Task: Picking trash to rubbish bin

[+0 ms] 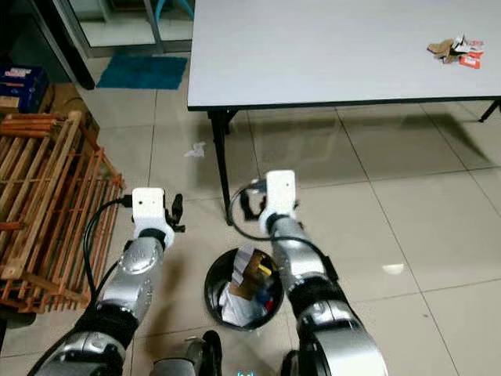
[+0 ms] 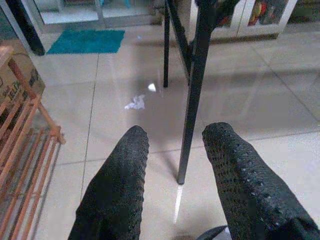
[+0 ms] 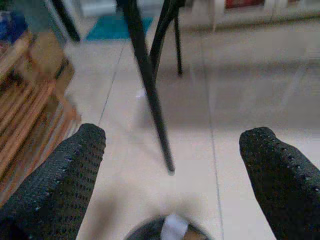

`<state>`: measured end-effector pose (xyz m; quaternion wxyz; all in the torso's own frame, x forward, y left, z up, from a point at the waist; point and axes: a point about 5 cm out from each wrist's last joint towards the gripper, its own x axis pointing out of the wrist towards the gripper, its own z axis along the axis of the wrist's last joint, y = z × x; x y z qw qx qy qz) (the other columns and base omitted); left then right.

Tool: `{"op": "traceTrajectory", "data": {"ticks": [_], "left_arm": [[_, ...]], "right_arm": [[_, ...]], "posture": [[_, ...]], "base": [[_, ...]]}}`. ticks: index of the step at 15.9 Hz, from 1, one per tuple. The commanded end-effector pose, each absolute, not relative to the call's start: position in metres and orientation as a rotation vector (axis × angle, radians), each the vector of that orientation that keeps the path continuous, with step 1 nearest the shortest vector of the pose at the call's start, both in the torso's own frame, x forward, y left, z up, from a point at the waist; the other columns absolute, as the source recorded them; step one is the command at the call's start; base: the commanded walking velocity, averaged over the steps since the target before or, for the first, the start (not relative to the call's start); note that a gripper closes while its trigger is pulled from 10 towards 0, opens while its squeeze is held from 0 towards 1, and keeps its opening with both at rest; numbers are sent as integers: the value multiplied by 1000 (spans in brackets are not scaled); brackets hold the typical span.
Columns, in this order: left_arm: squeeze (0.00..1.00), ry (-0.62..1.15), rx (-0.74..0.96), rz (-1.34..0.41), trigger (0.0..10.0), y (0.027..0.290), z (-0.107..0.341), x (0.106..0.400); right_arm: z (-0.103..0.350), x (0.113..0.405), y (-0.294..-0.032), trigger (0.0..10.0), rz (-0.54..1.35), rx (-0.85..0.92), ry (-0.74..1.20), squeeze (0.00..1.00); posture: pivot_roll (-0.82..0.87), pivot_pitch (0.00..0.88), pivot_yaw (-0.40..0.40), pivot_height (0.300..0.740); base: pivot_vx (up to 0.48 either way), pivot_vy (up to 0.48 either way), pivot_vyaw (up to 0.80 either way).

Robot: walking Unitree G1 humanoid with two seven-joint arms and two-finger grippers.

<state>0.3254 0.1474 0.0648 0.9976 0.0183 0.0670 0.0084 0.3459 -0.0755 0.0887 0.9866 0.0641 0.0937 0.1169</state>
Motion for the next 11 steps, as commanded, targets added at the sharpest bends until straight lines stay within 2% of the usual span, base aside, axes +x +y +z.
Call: {"op": "traceTrajectory", "data": {"ticks": [1, 5, 9, 11], "left_arm": [[0, 145, 63, 6, 10000, 145, 63, 323], [0, 135, 67, 10, 10000, 148, 67, 324], [0, 128, 69, -3, 10000, 148, 73, 327], [0, 128, 72, -3, 10000, 147, 73, 328]], "right_arm": [[114, 349, -82, 10000, 206, 118, 77, 0], [129, 348, -86, 10000, 168, 115, 16, 0], [125, 336, -74, 10000, 191, 128, 37, 0], [131, 336, -74, 10000, 197, 112, 17, 0]], "posture": [[12, 127, 26, 740], [4, 127, 42, 740], [13, 130, 62, 740], [11, 132, 64, 740]], "base": [[0, 0, 0], [0, 0, 0], [0, 0, 0], [0, -283, 0]]}}
